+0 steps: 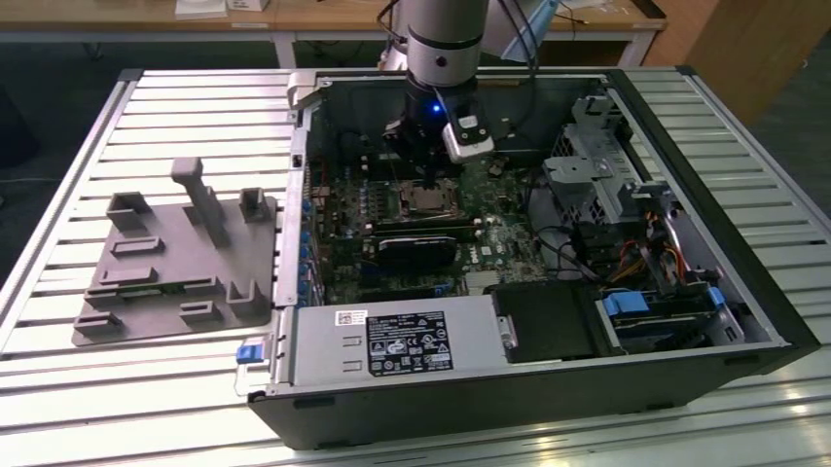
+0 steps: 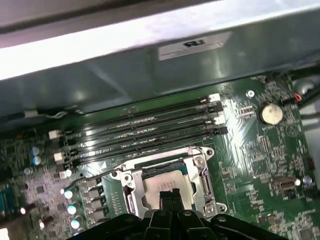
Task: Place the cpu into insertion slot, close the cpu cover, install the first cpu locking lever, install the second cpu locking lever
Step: 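Close the cpu cover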
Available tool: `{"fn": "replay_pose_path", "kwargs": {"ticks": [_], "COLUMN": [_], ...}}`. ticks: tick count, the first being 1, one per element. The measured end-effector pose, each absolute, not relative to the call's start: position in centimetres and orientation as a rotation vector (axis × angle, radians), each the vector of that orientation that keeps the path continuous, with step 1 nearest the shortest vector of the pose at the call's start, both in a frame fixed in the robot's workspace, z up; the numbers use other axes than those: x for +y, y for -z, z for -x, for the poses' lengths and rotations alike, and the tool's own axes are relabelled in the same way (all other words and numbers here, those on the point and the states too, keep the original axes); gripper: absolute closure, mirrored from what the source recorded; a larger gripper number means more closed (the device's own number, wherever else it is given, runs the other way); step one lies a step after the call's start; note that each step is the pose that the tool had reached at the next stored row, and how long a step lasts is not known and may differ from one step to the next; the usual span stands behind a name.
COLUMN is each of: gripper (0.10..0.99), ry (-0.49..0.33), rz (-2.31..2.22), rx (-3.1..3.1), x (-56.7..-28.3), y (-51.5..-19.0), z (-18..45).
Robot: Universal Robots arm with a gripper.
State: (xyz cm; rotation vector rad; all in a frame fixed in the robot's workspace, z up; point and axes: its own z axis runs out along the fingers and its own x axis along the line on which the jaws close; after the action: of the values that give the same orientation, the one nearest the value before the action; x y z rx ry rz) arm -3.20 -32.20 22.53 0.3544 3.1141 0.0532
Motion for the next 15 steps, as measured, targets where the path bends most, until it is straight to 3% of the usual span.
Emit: {"fn": "replay_pose_path", "kwargs": {"ticks": [15], "gripper": [0.980], "ry": [-0.056], "rz": [-0.162], "rx": [3.118], "x": [-32.42], "y": [-22.30], "z": [3.72]}}
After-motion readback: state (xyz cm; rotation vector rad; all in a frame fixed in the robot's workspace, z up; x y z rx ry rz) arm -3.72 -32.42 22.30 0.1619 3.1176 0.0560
